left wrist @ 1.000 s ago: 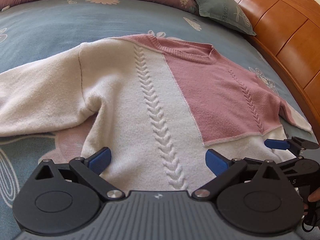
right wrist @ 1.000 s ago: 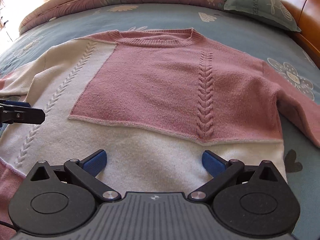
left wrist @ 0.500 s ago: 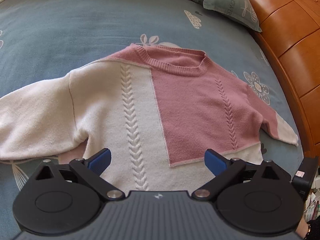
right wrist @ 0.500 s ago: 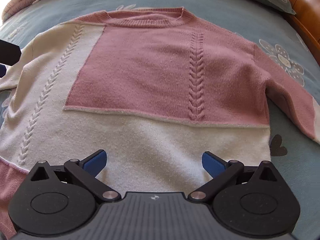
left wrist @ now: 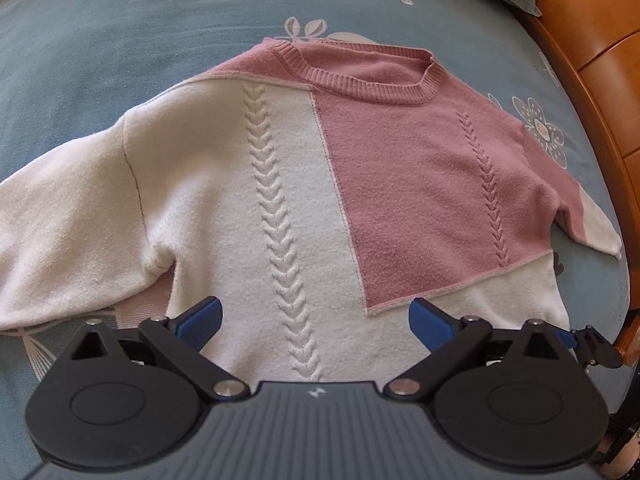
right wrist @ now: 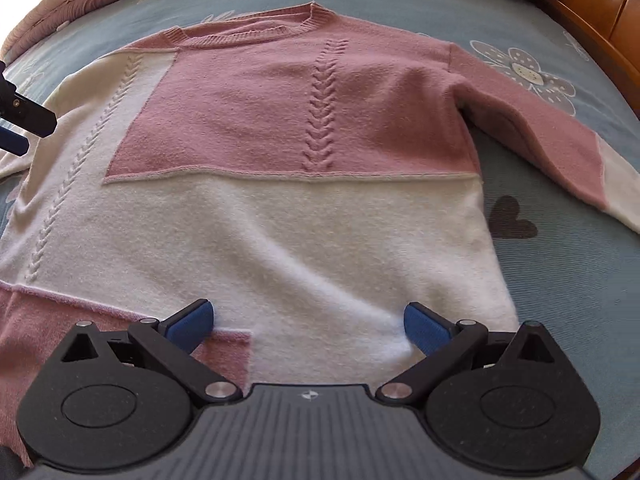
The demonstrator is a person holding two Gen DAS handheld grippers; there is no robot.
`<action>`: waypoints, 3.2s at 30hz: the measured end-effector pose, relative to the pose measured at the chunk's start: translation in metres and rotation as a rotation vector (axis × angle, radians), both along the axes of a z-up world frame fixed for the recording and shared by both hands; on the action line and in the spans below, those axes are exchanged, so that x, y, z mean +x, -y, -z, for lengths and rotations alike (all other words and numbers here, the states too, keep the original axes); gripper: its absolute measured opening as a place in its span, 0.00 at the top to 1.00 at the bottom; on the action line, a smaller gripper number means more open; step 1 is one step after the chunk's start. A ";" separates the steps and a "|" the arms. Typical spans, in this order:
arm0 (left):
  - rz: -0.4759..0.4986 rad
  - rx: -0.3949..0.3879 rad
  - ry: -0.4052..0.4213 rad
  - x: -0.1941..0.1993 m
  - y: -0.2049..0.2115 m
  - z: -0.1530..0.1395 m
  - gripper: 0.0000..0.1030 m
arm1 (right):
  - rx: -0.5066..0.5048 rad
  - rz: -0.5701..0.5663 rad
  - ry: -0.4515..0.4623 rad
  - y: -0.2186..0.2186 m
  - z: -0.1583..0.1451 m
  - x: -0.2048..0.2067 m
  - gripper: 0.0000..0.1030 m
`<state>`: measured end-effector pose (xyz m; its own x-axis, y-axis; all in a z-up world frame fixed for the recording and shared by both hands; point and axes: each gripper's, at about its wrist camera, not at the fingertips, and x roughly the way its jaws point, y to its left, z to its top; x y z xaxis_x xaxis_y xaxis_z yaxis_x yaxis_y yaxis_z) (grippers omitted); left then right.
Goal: Fold clothes
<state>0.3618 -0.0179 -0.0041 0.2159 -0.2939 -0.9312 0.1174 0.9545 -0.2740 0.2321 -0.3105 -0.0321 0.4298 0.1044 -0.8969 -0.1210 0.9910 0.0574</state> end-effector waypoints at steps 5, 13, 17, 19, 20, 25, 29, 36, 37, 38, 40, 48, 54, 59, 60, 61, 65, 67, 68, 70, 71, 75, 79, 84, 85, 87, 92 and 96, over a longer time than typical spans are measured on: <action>-0.021 -0.008 0.016 0.004 0.048 -0.006 0.04 | 0.137 0.028 0.008 0.029 -0.001 0.016 0.00; -0.035 -0.086 0.119 0.034 0.107 -0.005 0.04 | 0.115 -0.064 0.077 0.029 0.015 0.005 0.00; 0.051 -0.082 0.146 0.052 0.123 0.012 0.04 | 0.077 -0.099 0.134 0.024 0.018 -0.006 0.00; 0.066 -0.046 0.140 0.058 0.126 0.025 0.04 | 0.059 -0.117 0.163 0.022 0.019 -0.011 0.00; 0.057 -0.018 0.128 0.060 0.125 0.030 0.04 | 0.052 -0.124 0.172 0.021 0.020 -0.013 0.00; -0.056 0.018 0.069 0.062 0.095 0.041 0.04 | 0.057 -0.137 0.126 0.021 0.016 -0.005 0.00; -0.043 -0.022 0.058 0.060 0.081 0.039 0.04 | 0.111 -0.108 0.043 0.027 0.006 0.009 0.00; -0.008 -0.040 0.063 0.073 0.086 0.047 0.03 | 0.154 0.066 0.123 0.066 -0.013 0.039 0.00; -0.003 -0.041 0.068 0.074 0.088 0.046 0.03 | 0.154 0.094 0.129 0.075 -0.012 0.045 0.00; 0.005 -0.046 0.073 0.076 0.089 0.046 0.03 | 0.150 0.127 0.135 0.083 -0.009 0.049 0.00; 0.025 -0.064 0.082 0.078 0.091 0.042 0.03 | 0.151 0.197 0.139 0.101 -0.004 0.055 0.00; 0.095 -0.175 0.158 0.090 0.111 0.016 0.03 | 0.387 0.383 0.155 0.139 0.005 0.062 0.00; 0.033 -0.214 0.168 0.100 0.122 0.013 0.03 | 0.579 0.254 0.147 0.119 -0.001 0.088 0.00; -0.019 -0.213 0.189 0.107 0.119 0.013 0.03 | 0.611 0.220 0.141 0.123 0.011 0.117 0.00; -0.030 -0.209 0.188 0.108 0.118 0.014 0.03 | 0.628 0.225 0.143 0.126 0.014 0.123 0.00; -0.042 -0.206 0.185 0.109 0.116 0.015 0.03 | 0.642 0.231 0.147 0.130 0.017 0.129 0.00; -0.086 -0.200 0.164 0.110 0.110 0.021 0.03 | 0.650 0.251 0.198 0.140 0.017 0.145 0.00; -0.098 -0.198 0.161 0.109 0.107 0.021 0.03 | 0.593 0.250 0.278 0.148 0.006 0.148 0.00; -0.100 -0.195 0.162 0.109 0.107 0.021 0.03 | 0.566 0.255 0.311 0.152 0.000 0.149 0.00; -0.102 -0.188 0.164 0.108 0.108 0.021 0.03 | 0.525 0.294 0.341 0.163 -0.006 0.149 0.00; -0.106 -0.186 0.165 0.108 0.108 0.022 0.03 | 0.522 0.307 0.333 0.167 -0.005 0.148 0.00; -0.120 -0.187 0.156 0.110 0.111 0.023 0.03 | 0.502 0.281 0.180 0.170 0.010 0.133 0.00; -0.077 -0.153 0.145 0.112 0.118 0.027 0.03 | 0.442 0.217 0.095 0.163 0.010 0.098 0.00; -0.027 -0.091 0.102 0.110 0.127 0.041 0.03 | 0.408 0.213 0.177 0.167 -0.027 0.086 0.00; -0.028 -0.089 0.097 0.109 0.127 0.043 0.03 | 0.400 0.215 0.220 0.170 -0.037 0.088 0.00; -0.018 -0.081 0.102 0.108 0.128 0.046 0.03 | 0.375 0.211 0.296 0.180 -0.051 0.101 0.00; 0.039 -0.030 0.113 0.106 0.137 0.048 0.02 | 0.387 0.187 0.333 0.213 -0.054 0.156 0.00; 0.053 -0.028 0.121 0.104 0.136 0.048 0.02 | 0.341 0.128 0.232 0.222 -0.033 0.190 0.00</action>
